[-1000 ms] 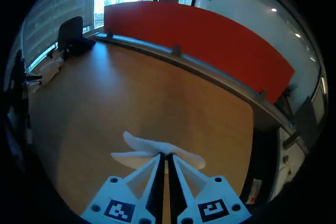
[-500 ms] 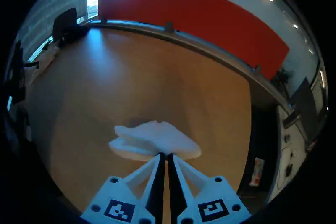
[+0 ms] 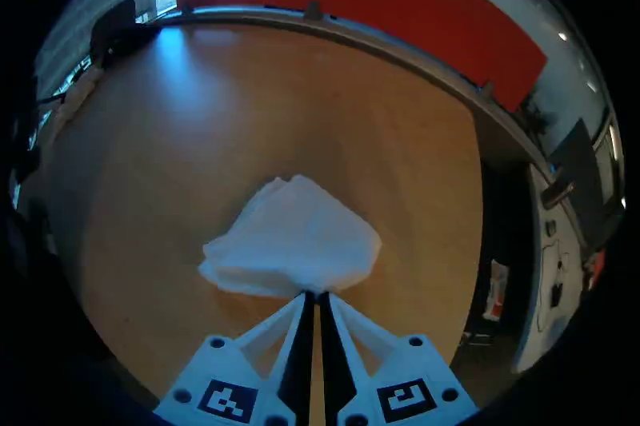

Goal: Fold towel

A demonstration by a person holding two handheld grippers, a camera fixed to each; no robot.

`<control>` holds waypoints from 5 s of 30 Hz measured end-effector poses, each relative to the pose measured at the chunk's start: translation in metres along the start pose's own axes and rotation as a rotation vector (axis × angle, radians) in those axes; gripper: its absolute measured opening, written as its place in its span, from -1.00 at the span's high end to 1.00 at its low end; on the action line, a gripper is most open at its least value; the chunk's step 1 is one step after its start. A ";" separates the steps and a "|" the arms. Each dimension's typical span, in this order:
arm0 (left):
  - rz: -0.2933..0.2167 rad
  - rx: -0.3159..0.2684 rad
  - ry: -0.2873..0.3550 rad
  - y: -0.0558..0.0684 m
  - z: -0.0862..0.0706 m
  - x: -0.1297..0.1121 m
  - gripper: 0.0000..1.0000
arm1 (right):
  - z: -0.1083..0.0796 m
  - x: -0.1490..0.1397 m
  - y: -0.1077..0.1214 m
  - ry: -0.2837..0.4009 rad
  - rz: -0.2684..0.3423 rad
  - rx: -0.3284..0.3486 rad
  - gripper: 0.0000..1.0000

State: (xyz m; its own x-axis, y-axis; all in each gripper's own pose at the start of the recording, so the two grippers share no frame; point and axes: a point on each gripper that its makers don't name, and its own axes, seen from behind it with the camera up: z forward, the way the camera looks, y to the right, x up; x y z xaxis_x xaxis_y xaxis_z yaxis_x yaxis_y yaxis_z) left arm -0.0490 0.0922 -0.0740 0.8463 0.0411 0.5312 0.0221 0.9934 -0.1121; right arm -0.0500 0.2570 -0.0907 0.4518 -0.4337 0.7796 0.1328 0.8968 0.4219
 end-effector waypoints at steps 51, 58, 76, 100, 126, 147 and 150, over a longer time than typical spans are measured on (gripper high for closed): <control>-0.001 0.011 -0.008 -0.001 0.000 -0.002 -0.88 | 0.031 -0.070 0.011 -0.190 0.144 -0.138 0.42; -0.003 0.007 -0.008 0.000 0.003 -0.002 -0.88 | 0.025 -0.071 0.009 -0.180 0.158 -0.139 0.36; -0.004 -0.005 0.000 0.001 0.005 0.002 -0.88 | 0.015 -0.072 0.001 -0.162 0.172 -0.144 -0.80; 0.001 -0.020 0.014 0.004 0.008 0.013 -0.88 | -0.019 0.007 -0.019 0.166 0.274 -0.166 -0.91; -0.005 -0.020 0.043 0.005 0.012 0.025 -0.88 | -0.037 0.068 -0.019 0.452 0.372 -0.263 -0.89; -0.018 0.029 0.200 -0.021 0.013 0.074 -0.88 | -0.082 0.127 -0.003 0.687 0.454 -0.347 -0.92; -0.018 0.035 0.242 -0.025 0.011 0.088 -0.88 | -0.085 0.132 -0.005 0.706 0.460 -0.348 -0.94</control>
State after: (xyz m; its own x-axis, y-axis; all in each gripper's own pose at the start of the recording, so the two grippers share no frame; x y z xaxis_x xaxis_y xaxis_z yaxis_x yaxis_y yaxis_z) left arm 0.0189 0.0721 -0.0157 0.9490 0.0009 0.3154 0.0235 0.9970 -0.0735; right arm 0.0836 0.2024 -0.0290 0.9458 0.0252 0.3237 0.0123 0.9935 -0.1134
